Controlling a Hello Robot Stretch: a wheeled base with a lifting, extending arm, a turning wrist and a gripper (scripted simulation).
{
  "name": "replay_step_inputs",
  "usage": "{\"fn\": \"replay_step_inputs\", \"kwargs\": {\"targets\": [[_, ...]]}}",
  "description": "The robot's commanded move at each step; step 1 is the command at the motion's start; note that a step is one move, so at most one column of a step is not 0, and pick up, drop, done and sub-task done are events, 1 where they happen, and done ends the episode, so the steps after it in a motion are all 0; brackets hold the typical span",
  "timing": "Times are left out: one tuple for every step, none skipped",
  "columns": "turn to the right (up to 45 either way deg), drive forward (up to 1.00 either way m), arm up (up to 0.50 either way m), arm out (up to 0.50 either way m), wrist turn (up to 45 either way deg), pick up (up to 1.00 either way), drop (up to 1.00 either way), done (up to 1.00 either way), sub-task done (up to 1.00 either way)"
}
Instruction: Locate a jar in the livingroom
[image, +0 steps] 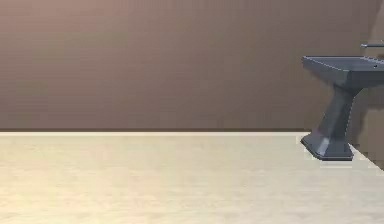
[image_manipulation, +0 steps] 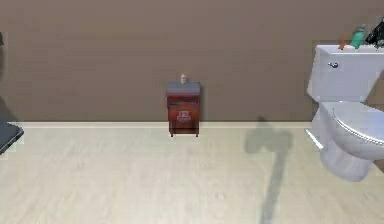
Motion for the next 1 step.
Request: {"fn": "replay_step_inputs", "kwargs": {"targets": [[-45.0, 0.00, 0.00, 0.00, 0.0, 0.00, 0.00, 0.00, 0.00]]}}
